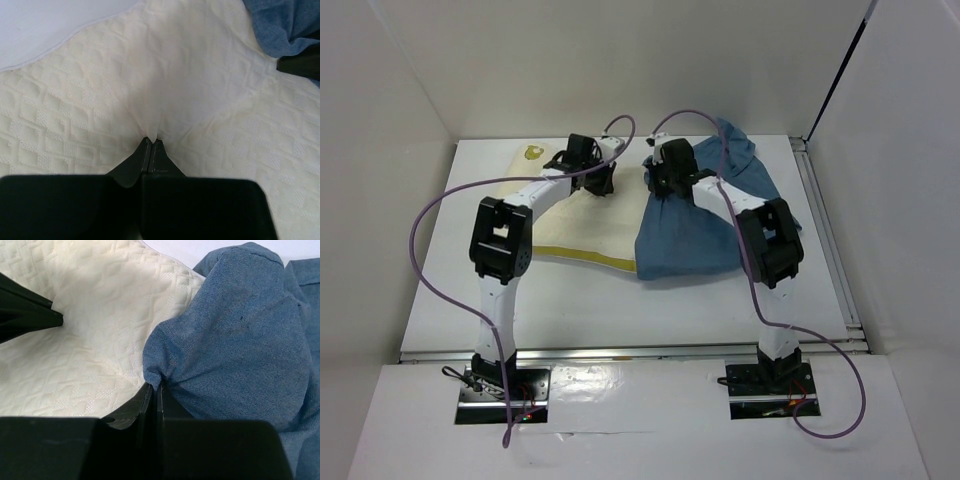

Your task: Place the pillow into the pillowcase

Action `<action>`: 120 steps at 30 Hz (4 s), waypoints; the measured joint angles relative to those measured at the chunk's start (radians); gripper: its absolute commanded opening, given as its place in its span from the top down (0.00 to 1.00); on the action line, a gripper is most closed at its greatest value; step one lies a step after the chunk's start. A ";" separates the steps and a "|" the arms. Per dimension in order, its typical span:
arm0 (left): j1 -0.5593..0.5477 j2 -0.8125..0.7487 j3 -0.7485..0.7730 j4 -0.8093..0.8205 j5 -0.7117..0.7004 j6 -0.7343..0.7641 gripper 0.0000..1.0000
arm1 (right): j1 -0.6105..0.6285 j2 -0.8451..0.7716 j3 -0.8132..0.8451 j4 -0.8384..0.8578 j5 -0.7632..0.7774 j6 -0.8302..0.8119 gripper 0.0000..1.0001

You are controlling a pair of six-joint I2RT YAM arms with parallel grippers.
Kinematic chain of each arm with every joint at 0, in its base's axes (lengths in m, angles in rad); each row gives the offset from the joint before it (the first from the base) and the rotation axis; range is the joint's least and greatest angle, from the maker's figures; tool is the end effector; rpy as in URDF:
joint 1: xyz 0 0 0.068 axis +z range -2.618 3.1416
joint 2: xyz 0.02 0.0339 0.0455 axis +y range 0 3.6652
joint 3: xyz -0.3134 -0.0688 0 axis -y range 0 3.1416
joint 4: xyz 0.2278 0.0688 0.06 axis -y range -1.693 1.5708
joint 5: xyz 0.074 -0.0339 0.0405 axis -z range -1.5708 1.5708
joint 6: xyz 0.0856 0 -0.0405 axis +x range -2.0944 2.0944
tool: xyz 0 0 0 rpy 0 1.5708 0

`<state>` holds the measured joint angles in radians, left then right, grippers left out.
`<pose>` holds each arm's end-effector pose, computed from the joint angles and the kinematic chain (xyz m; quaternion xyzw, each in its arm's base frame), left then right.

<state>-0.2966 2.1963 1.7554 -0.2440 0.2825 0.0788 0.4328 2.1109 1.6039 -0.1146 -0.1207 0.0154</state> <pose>0.5248 -0.1854 0.2258 0.2262 0.8675 -0.1726 0.4080 0.4847 0.2353 0.2316 -0.2109 0.8629 0.1537 0.4328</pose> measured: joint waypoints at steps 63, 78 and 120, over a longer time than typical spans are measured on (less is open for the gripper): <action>-0.454 -0.996 -0.848 -0.290 -0.122 0.534 0.08 | -0.182 -0.582 -0.253 -0.300 -0.139 -0.032 0.30; -0.481 -0.914 -1.073 0.188 -0.435 0.651 0.06 | -0.182 -0.762 -0.388 -0.421 -0.151 -0.026 0.30; -0.166 -0.471 -0.178 -0.365 0.156 0.201 1.00 | -0.139 -0.946 -0.575 -0.367 -0.002 -0.029 0.29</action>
<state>-0.4622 1.7252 1.5776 -0.6086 0.4389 0.2802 0.2939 1.1648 1.0286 -0.4820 -0.1230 -0.0139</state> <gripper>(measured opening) 0.094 0.709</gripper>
